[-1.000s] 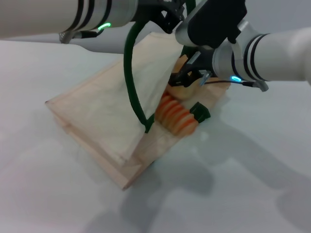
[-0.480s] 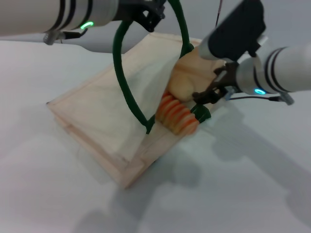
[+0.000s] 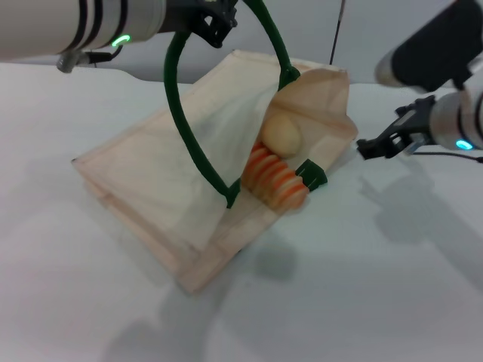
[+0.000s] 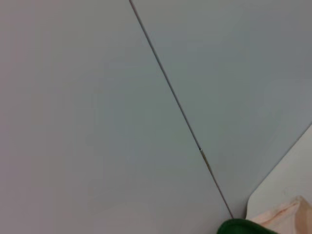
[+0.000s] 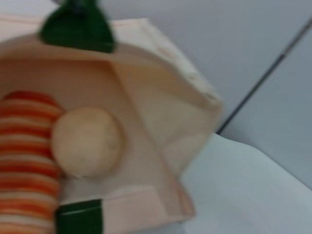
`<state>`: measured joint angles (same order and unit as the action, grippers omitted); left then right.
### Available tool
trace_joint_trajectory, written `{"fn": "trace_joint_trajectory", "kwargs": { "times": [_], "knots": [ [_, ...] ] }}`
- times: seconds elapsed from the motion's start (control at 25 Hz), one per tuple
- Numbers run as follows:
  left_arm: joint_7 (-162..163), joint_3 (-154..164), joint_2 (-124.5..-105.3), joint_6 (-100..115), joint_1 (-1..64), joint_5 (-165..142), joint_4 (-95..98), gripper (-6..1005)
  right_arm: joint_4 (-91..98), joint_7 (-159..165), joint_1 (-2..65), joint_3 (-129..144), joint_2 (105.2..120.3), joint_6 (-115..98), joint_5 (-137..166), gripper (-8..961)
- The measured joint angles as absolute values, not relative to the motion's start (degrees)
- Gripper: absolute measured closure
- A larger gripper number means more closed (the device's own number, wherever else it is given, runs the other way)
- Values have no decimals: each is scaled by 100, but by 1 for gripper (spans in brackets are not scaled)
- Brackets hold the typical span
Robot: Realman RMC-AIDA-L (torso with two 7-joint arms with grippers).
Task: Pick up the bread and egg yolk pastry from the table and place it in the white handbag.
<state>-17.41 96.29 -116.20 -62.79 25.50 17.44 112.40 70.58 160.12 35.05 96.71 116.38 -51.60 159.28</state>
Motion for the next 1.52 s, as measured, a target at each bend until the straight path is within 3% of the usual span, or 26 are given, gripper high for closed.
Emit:
{"fn": "trace_joint_trajectory", "kwargs": {
  "times": [0.52, 0.88, 1.28, 1.52],
  "knots": [
    [-2018, 9832, -11625, -5620, 2512, 1852, 10494, 847, 7242, 16021, 3309, 9194, 11653, -5112, 15932, 76],
    [-2329, 10031, -11623, -4810, 2511, 2073, 9789, 653, 7290, 16125, 3295, 9095, 11654, -5004, 15896, 76],
    [-2336, 10045, -11630, -3345, 2095, 2266, 9194, 197, 7059, 16135, 2971, 9166, 11664, -3936, 15583, 76],
    [-2202, 10024, -11635, -2233, 1923, 2279, 8561, 203, 6828, 16105, 2460, 9584, 11660, -2209, 15169, 76]
  ]
}}
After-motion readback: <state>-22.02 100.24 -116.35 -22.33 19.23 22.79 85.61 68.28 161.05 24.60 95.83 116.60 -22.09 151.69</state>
